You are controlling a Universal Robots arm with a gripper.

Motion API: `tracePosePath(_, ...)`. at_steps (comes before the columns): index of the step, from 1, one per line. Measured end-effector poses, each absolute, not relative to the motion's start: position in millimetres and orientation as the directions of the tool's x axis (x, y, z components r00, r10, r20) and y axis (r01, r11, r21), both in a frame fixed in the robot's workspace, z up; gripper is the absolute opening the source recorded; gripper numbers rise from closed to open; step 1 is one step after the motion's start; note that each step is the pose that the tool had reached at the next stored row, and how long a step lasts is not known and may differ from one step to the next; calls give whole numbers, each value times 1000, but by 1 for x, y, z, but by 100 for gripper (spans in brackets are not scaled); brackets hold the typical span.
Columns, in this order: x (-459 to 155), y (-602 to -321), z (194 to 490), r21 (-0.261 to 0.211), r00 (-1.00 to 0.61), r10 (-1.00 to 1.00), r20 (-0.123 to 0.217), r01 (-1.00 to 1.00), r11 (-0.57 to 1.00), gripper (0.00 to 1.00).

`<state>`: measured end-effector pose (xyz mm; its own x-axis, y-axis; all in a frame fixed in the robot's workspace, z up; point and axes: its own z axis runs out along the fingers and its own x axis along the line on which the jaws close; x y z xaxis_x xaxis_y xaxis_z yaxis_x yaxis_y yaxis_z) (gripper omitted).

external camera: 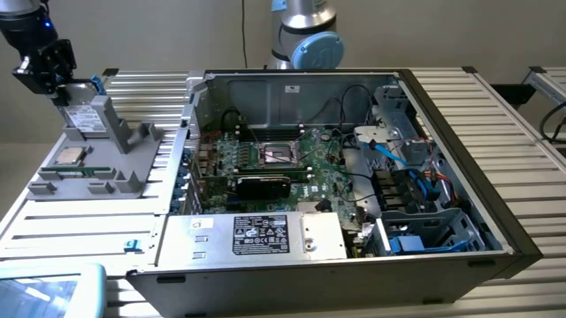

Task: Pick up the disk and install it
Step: 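Pick up the disk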

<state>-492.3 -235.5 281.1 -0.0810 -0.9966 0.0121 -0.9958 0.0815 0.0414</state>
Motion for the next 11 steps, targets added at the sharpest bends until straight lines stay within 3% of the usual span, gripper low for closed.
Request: tracePosePath(11,-492,-235,281,41,-81,-997,12,-996,81,53)
